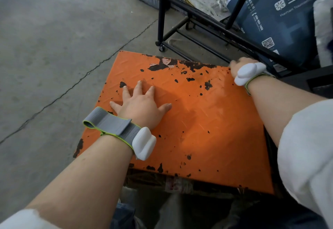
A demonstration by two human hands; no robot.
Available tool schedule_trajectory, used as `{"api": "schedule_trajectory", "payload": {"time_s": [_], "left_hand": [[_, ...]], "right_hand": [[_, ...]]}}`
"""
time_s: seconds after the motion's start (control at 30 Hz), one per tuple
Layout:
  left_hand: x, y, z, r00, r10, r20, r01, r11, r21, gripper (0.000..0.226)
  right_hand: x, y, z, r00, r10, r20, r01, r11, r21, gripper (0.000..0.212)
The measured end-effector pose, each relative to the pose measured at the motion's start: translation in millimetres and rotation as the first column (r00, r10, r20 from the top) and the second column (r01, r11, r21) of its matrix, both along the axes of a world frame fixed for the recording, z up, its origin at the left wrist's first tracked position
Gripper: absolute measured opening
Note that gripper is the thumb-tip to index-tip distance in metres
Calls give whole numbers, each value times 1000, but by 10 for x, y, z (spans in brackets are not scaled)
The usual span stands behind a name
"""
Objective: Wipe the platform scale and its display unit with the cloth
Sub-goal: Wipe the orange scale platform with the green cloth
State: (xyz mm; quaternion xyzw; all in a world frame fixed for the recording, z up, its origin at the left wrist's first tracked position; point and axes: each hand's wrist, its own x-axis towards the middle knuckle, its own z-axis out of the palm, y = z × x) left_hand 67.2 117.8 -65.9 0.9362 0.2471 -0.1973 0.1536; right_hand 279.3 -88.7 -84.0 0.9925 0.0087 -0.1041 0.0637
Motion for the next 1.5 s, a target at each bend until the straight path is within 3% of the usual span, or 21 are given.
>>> {"api": "schedule_trajectory", "payload": {"time_s": [0.17,0.37,0.6,0.77,0.83,1.1,1.33,1.5], "left_hand": [[-2,21,5,1000,12,21,-12,1000,-5,76],[-39,100,-10,999,44,4,-44,999,12,76],[-72,173,2,997,74,-22,-73,997,10,73],[-147,313,-2,991,127,-36,-127,992,11,69],[-177,337,-18,993,113,-45,-113,994,7,67],[-197,382,-4,994,103,-47,-104,995,-7,62],[-222,405,-38,995,88,-53,-88,996,6,62],[-212,406,-40,995,86,-52,-85,996,12,61]], "right_hand": [[-35,102,-7,991,133,27,-135,964,231,47],[-42,-20,-4,992,-89,84,83,994,73,50],[-148,475,-23,974,223,36,-224,938,263,47],[-184,364,11,995,-4,95,-7,994,113,51],[-212,470,18,995,-21,93,14,997,75,50],[-211,905,-39,940,341,0,-331,915,232,44],[-302,876,174,985,105,-138,-86,987,135,29],[-312,1261,108,948,312,-70,-265,890,372,42]]}}
